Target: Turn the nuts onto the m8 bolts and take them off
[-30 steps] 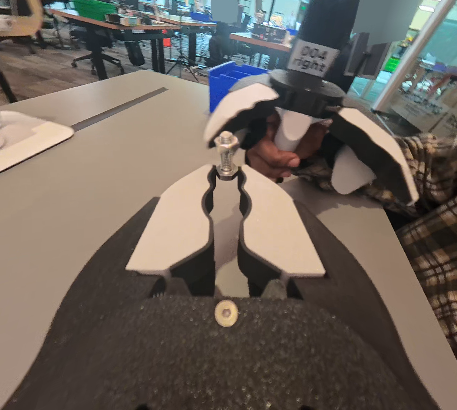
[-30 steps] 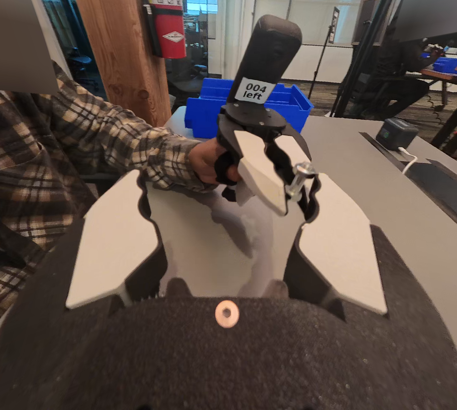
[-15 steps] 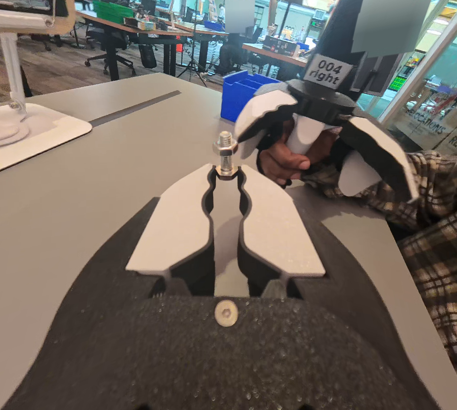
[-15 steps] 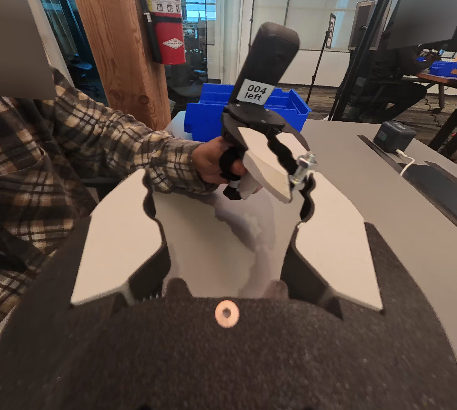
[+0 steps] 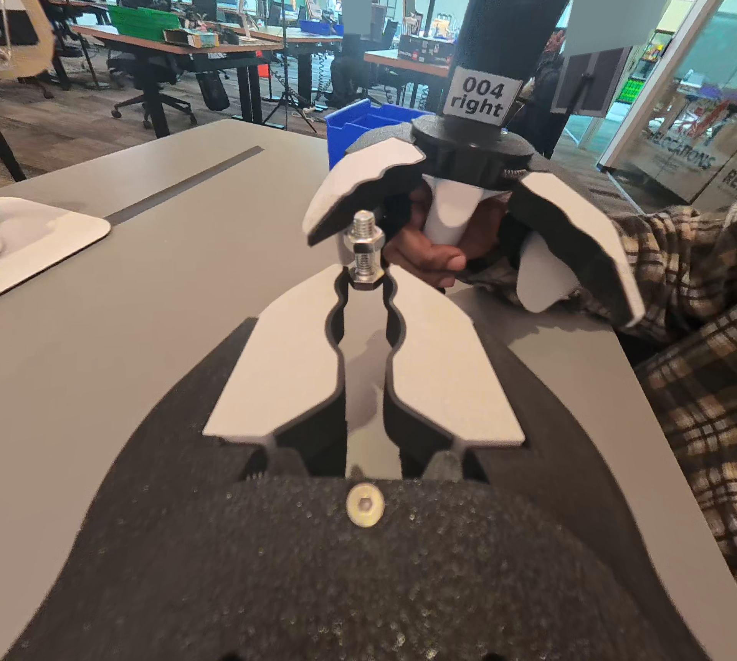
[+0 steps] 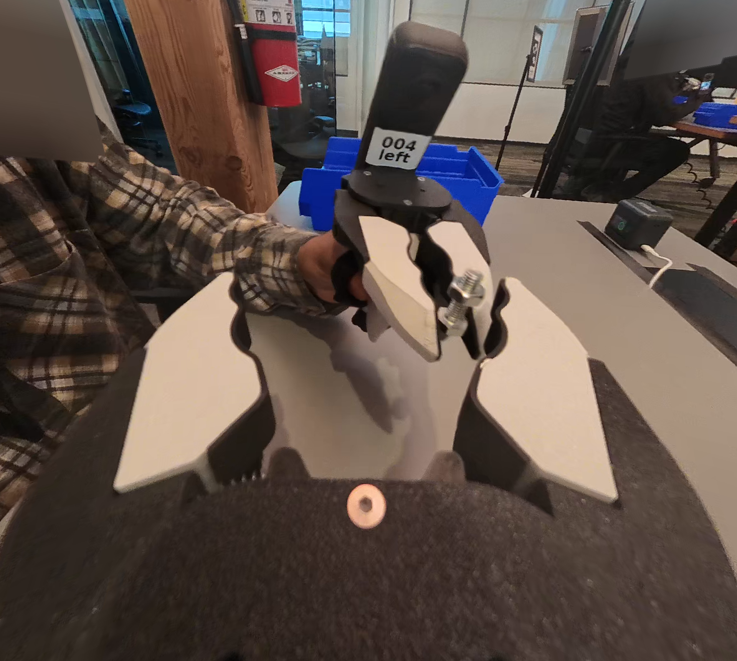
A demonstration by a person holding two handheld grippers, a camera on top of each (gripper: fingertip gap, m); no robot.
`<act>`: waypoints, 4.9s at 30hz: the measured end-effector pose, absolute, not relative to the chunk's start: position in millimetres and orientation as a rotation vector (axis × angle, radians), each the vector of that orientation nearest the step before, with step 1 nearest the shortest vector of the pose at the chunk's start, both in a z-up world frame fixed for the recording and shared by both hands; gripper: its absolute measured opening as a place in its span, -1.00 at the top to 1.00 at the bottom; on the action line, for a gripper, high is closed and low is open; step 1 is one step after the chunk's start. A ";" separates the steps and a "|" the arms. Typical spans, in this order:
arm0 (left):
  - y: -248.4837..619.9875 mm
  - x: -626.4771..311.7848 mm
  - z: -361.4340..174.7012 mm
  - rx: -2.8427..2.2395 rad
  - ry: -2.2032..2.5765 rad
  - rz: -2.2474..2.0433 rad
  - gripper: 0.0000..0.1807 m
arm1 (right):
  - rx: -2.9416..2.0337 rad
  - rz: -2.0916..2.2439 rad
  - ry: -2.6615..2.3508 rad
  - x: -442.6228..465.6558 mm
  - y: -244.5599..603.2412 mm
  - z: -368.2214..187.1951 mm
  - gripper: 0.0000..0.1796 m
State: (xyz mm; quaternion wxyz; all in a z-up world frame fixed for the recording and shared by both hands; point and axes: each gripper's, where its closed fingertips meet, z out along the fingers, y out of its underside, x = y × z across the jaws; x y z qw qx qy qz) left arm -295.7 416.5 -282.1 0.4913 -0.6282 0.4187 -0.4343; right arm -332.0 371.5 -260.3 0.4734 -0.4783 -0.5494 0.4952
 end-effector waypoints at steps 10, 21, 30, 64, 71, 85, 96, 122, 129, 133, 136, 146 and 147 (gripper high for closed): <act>416.4 -296.5 -279.7 -1.521 1.009 -1.066 0.83 | -1.173 1.200 -1.324 -330.5 375.3 -258.3 -0.29; 414.6 -293.3 -279.9 -1.526 1.012 -1.065 0.83 | -1.167 1.208 -1.336 -330.5 373.0 -258.1 -0.27; 412.9 -294.7 -273.4 -1.497 1.002 -1.067 0.83 | -1.176 1.206 -1.333 -331.5 374.5 -259.8 -0.28; 396.4 -277.3 -290.9 -1.496 1.147 -1.021 0.83 | -1.256 1.249 -1.276 -309.1 396.1 -259.8 0.92; 397.9 -273.4 -294.5 -1.524 1.145 -1.047 0.42 | -1.290 1.212 -1.163 -298.3 407.6 -237.4 0.92; 381.0 -260.0 -287.0 -1.421 1.195 -1.023 0.23 | -1.798 0.375 -0.516 51.8 463.5 -184.2 0.92; 379.4 -257.5 -301.7 -1.444 1.235 -0.919 0.29 | -2.034 0.334 -0.200 155.4 483.6 -272.7 0.92; 379.9 -258.0 -313.9 -1.474 1.296 -0.856 0.35 | -2.379 0.254 -0.138 170.1 507.1 -371.4 0.67; 381.5 -258.6 -313.1 -1.473 1.285 -0.859 0.35 | -1.949 0.267 -0.149 150.5 511.2 -228.3 0.38; 383.7 -258.9 -314.0 -1.482 1.272 -0.871 0.35 | -1.676 0.237 -0.304 85.9 487.1 -127.7 0.27; 385.2 -259.5 -314.7 -1.487 1.266 -0.872 0.35 | -1.547 0.243 -0.454 18.9 463.2 -99.7 0.23; 390.7 -262.6 -316.9 -1.510 1.248 -0.865 0.36 | -1.541 0.526 -0.734 -155.7 479.0 -235.5 0.24; 391.3 -263.2 -316.7 -1.511 1.244 -0.865 0.36 | -1.547 0.534 -0.726 -161.6 487.5 -249.7 0.24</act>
